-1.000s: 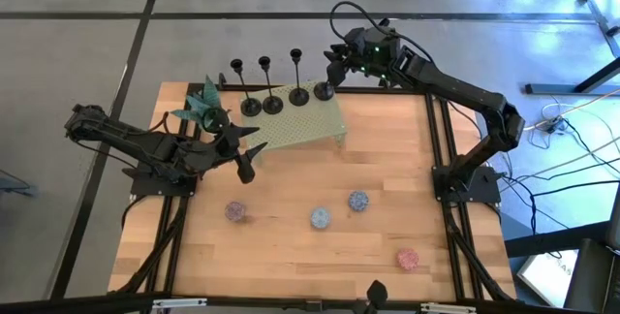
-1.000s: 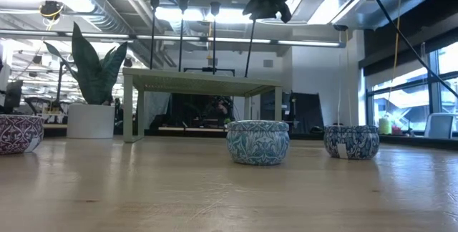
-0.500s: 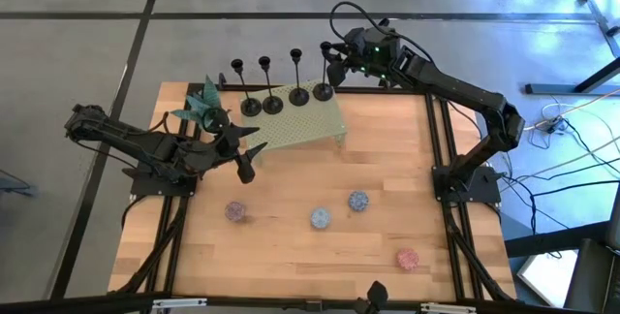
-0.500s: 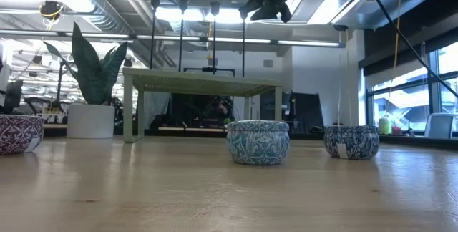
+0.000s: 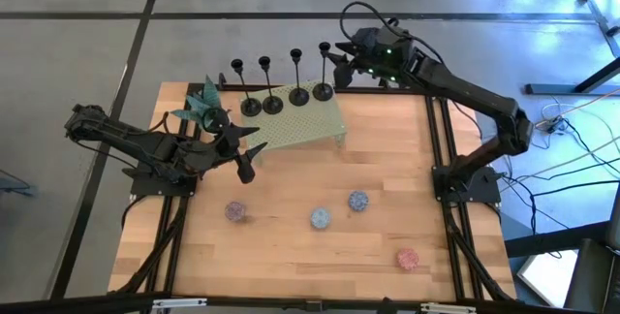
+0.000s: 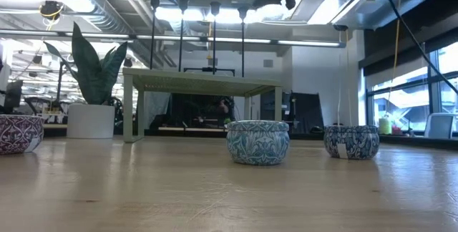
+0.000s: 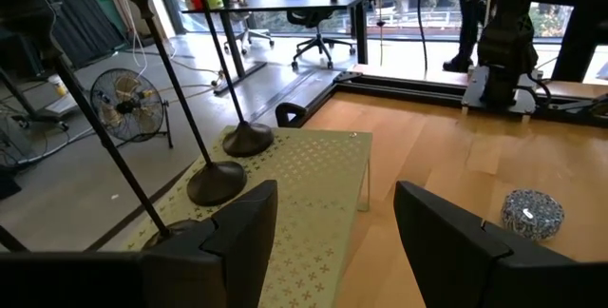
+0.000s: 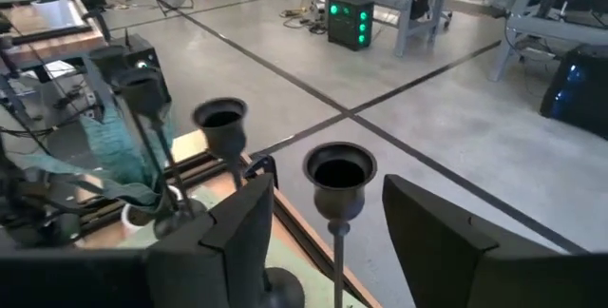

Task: Pick & Place candle stick holders
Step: Put the brown scented candle on the shelf

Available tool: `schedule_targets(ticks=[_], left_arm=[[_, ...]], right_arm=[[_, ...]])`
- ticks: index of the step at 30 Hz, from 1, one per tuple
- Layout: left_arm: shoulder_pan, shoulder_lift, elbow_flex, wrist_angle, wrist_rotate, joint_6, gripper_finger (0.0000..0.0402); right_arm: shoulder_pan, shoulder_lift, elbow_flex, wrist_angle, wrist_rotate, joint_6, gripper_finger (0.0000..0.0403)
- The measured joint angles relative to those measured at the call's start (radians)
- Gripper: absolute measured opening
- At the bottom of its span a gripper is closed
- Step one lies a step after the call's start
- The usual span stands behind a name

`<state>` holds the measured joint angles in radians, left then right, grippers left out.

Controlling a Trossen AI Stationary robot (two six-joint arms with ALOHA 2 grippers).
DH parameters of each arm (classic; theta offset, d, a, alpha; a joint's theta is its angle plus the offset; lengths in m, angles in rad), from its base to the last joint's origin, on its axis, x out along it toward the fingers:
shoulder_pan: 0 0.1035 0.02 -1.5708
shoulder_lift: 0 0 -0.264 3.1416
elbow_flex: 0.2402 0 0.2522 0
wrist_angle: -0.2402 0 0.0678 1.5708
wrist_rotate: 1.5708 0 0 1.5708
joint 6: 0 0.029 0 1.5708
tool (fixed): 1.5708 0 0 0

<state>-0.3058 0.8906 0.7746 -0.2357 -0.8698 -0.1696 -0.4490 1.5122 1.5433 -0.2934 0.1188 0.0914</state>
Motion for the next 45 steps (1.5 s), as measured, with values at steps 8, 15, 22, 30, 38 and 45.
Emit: schedule_targets(ticks=[8, 15, 22, 30, 38, 45], left_arm=[[0.0, 0.0, 0.0, -0.01, 0.153, 0.023, 0.021], [-0.039, 0.0, 0.0, -0.099, 0.35, -0.035, 0.021], [-0.16, 0.0, 0.0, -0.218, 0.332, -0.226, 0.021], [-0.372, 0.0, 0.0, -0.419, 0.198, -0.346, 0.021], [-0.62, -0.008, -0.091, -0.598, -0.067, -0.635, 0.021], [-0.689, -0.008, -0.194, -0.577, -0.079, -0.944, 0.021]], right_arm=[[0.087, -0.094, 0.0, -0.21, -0.157, 0.033, 0.0204], [0.246, -0.119, 0.0, -0.519, -0.417, 0.103, 0.0204], [0.425, -0.115, -0.073, -0.598, -0.441, 0.076, 0.0204], [0.528, -0.137, -0.246, -0.526, -0.298, 0.121, 0.0204], [0.559, -0.141, -0.381, -0.44, -0.305, 0.164, 0.0204], [0.569, -0.141, -0.47, -0.165, -0.303, 0.137, 0.0204]])
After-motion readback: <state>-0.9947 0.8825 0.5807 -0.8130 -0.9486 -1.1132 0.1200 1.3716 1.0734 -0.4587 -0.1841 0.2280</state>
